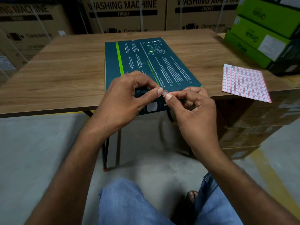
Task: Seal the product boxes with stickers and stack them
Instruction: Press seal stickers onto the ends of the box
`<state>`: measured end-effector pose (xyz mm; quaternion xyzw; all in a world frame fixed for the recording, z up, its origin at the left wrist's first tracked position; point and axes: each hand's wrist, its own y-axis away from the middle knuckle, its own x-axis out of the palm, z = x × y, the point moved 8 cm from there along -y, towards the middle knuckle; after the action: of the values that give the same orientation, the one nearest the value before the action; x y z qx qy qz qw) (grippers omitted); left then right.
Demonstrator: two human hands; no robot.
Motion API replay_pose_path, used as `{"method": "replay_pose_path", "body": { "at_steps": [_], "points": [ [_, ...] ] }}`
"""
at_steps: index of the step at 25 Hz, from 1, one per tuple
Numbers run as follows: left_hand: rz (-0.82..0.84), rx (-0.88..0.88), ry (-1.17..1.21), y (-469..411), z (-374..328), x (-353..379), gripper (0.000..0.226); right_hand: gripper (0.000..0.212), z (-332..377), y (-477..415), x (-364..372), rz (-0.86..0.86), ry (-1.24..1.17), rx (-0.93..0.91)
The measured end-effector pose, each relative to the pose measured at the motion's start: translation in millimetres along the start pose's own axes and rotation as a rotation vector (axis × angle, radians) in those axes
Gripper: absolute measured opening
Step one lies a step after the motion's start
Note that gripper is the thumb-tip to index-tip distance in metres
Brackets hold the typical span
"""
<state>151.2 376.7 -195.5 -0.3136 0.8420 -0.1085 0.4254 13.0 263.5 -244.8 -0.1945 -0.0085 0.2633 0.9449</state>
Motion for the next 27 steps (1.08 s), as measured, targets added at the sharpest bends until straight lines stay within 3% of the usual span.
{"method": "replay_pose_path", "body": {
  "at_steps": [5,9,27],
  "points": [
    [-0.142,0.011,0.008,14,6,-13,0.025,0.006,-16,14,9,-0.044,-0.072,0.12],
    [-0.118,0.092,-0.112,17,6,-13,0.021,0.009,-30,13,15,-0.053,-0.208,0.231],
    [-0.212,0.22,-0.256,23,0,-5,0.011,0.006,-29,0,16,-0.083,-0.202,0.255]
  ]
}}
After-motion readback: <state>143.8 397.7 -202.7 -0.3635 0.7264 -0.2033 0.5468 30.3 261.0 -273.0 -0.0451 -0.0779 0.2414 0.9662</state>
